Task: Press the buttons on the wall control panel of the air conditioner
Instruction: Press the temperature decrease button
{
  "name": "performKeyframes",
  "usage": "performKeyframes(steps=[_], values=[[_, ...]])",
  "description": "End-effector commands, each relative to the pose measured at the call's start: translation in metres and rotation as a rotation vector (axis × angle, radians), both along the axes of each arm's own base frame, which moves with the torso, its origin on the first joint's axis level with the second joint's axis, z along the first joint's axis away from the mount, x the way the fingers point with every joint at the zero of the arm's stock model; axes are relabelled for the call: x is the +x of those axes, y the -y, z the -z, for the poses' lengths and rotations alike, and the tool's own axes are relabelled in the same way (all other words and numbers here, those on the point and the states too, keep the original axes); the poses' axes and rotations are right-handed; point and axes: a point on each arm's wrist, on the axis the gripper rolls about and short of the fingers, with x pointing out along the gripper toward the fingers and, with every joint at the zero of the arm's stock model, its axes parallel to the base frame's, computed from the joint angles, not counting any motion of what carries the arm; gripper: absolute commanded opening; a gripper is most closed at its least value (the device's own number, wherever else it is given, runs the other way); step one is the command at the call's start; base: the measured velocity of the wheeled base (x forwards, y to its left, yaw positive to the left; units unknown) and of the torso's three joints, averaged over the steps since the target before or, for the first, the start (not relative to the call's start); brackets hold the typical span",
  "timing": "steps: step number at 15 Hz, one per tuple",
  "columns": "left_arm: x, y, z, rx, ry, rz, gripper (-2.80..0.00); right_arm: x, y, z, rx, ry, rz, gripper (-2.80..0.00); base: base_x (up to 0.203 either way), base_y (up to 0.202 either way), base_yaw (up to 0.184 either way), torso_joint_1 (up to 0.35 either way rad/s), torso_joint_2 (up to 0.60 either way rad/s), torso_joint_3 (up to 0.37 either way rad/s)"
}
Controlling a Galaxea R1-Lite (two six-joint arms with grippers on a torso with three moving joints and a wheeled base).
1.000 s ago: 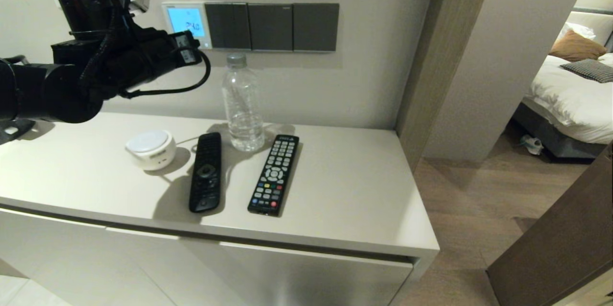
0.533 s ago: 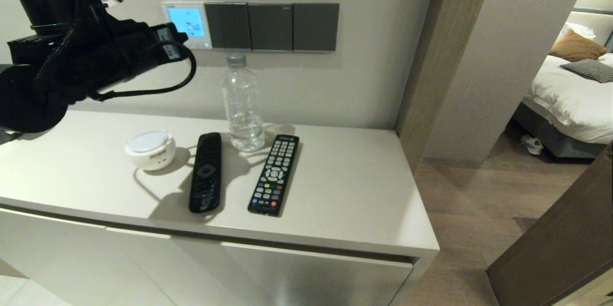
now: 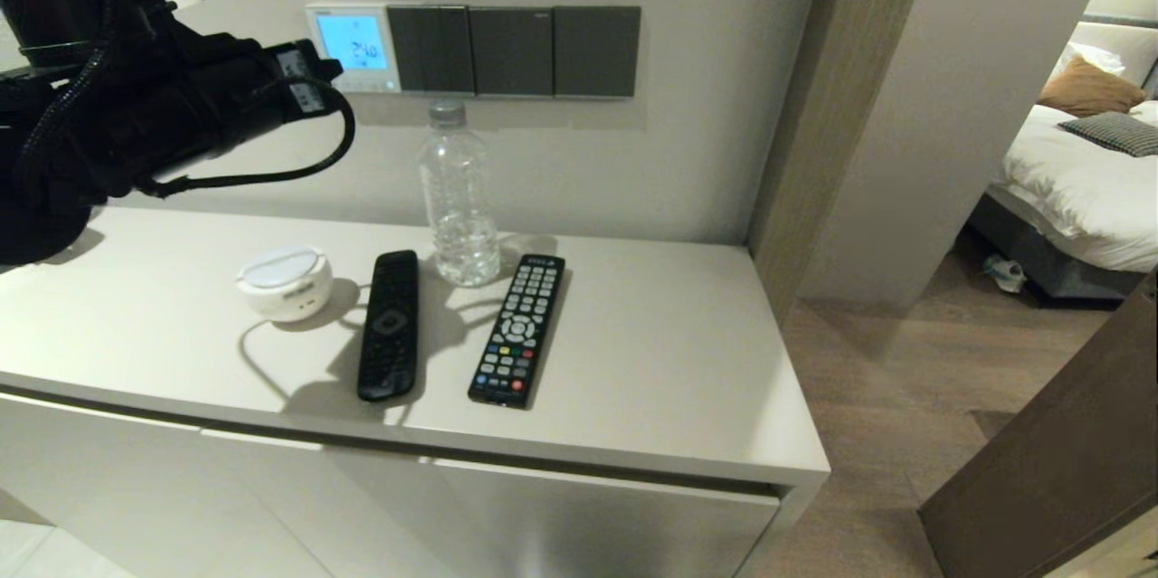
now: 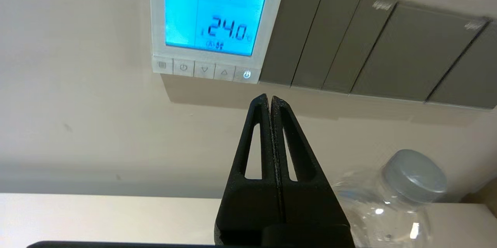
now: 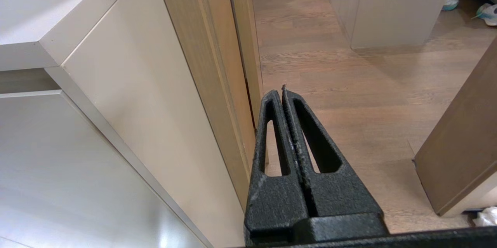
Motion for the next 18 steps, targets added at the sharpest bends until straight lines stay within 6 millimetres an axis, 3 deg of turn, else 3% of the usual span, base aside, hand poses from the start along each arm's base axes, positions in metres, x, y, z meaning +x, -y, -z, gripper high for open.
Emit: performKeyframes(steps=[1,18], values=[[0.016,0.003,0.013,0.007,-0.037,0.000,-2.80,0.000,0.000,0.000,0.000,-0.003,0.000,-2.80,0.000,0.000,0.000,0.000,0.00,0.000],[0.046,0.005,0.027,0.005,-0.047,-0.014,-2.80,0.000,0.000,0.000,0.000,-0.003,0.000,-2.80,0.000,0.000,0.000,0.000,0.00,0.000]])
